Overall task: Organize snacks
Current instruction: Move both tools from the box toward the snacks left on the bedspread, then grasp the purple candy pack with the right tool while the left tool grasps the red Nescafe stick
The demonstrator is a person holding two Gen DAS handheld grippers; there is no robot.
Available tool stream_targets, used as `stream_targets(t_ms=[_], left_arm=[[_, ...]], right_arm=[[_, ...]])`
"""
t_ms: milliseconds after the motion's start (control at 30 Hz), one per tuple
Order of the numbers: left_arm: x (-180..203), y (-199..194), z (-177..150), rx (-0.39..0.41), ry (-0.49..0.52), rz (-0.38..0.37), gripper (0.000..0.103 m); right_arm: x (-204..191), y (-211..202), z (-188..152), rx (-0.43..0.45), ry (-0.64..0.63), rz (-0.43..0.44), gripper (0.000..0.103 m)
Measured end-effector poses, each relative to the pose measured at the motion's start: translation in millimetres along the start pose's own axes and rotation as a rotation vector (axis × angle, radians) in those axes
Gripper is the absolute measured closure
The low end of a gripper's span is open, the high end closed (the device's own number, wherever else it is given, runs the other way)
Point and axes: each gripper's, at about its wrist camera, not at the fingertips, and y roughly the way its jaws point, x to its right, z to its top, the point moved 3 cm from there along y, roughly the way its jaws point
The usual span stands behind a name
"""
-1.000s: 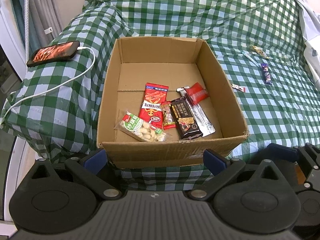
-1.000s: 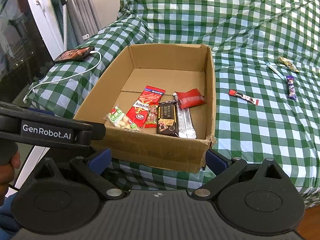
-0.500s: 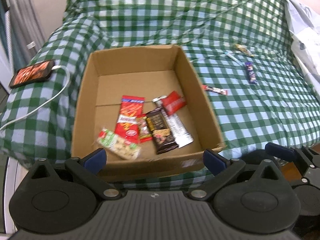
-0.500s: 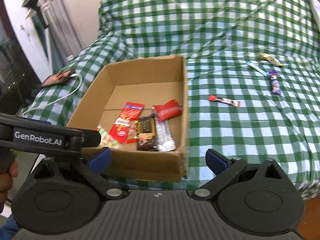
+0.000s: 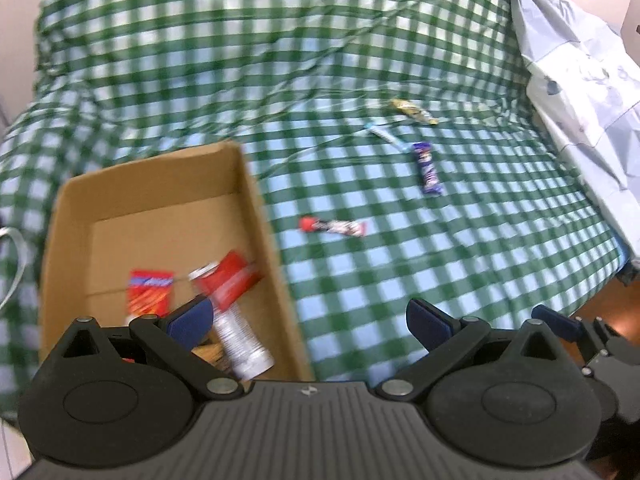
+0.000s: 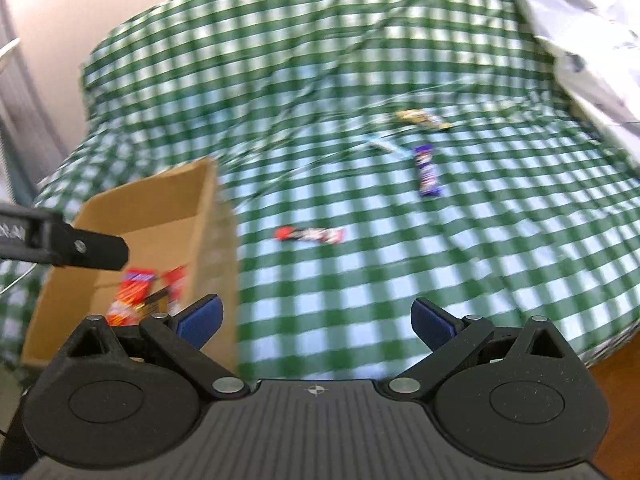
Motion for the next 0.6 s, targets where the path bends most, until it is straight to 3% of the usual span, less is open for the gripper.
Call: stream_targets(t_ms=[167,300,600], left_arm=[[27.5,67.1,46.3,-0.042,-0.074,-0.002,0.0],[44.2,143.1,75.5,-0.154,-0.149,0.014,0.0],[22.5,284.4,93.0,-0.326,-0.394,0.129,0.0]], right_arm=[[49.8,32.5,29.3,0.029,0.019,-0.064,0.003],[86.4,77.0,57.7,0.046,0.035,-0.105,0.002],[156.3,219.2,97.2,-0.027,0.078,-0.182,0.002]])
